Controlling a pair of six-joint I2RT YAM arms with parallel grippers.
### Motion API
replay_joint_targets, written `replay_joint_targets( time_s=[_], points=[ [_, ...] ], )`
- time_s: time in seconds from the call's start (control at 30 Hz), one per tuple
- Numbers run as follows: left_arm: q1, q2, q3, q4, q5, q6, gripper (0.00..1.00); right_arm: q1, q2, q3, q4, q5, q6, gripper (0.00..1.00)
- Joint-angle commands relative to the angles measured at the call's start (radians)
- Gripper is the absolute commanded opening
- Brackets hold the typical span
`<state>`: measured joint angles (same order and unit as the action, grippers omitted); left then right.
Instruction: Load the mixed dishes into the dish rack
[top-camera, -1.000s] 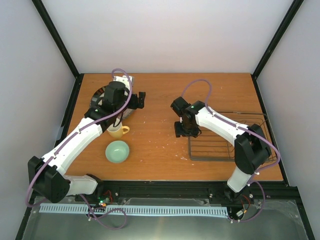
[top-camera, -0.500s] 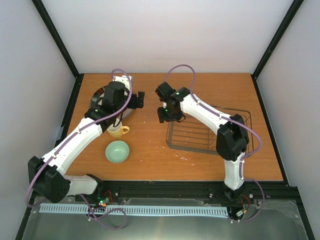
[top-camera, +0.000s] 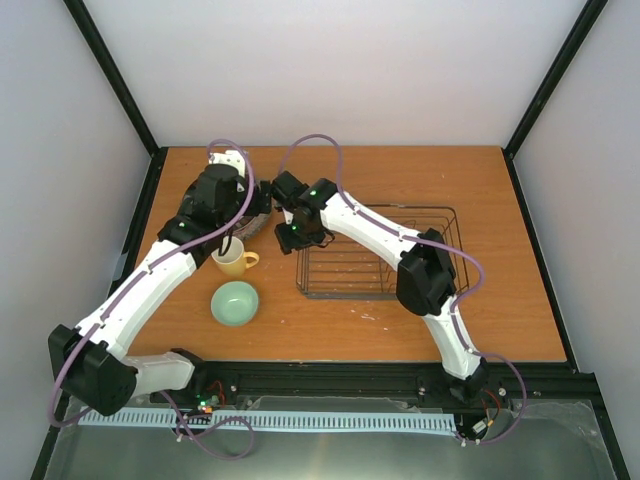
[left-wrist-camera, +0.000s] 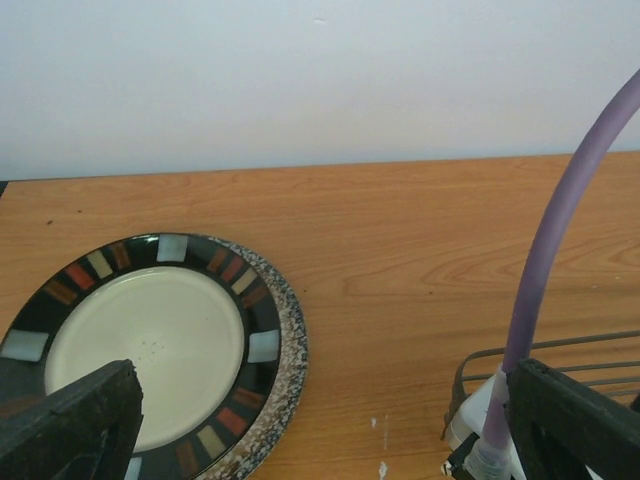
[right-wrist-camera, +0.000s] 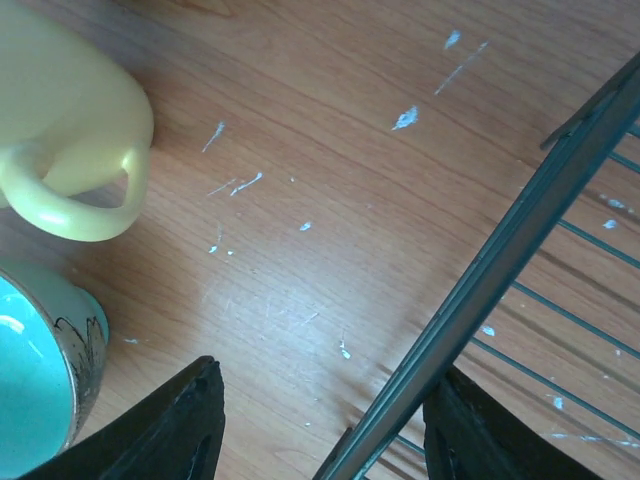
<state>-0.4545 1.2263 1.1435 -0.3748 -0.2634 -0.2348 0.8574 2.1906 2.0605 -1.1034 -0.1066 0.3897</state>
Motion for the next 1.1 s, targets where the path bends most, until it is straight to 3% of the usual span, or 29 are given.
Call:
replay_joint_targets(
  time_s=[0.0,0.37,0.5,0.7,0.87,0.97,1.07],
  points=[
    [-0.006,-0.022,0.013,0.025,-0.009,0.009,1.0,0.048,0.026,0.025,-0.026,-0.03,-0.019,0.55],
    [-0.004,-0.031,0.026,0.029,-0.031,0.009,1.0,0.058,0.038,0.066,-0.009,-0.109,-0.023,0.55],
    [-0.003,-0.052,0.033,0.02,-0.076,0.006,1.0,0.065,0.027,0.08,-0.04,-0.03,-0.018,0.58],
    [-0.003,-0.11,0.029,0.047,-0.107,0.022,1.0,0.048,-0.09,0.065,-0.055,0.025,-0.018,0.71],
    [0.01,-0.13,0.007,0.052,-0.129,0.035,1.0,0.011,-0.263,-0.022,-0.044,0.08,0.008,0.75],
    [0.013,-0.13,-0.003,0.053,-0.113,0.027,1.0,-0.071,-0.351,-0.177,-0.03,0.107,0.012,0.65],
    [0.016,-0.123,-0.004,0.056,-0.097,0.019,1.0,-0.149,-0.403,-0.339,0.013,0.107,0.006,0.43]
  ],
)
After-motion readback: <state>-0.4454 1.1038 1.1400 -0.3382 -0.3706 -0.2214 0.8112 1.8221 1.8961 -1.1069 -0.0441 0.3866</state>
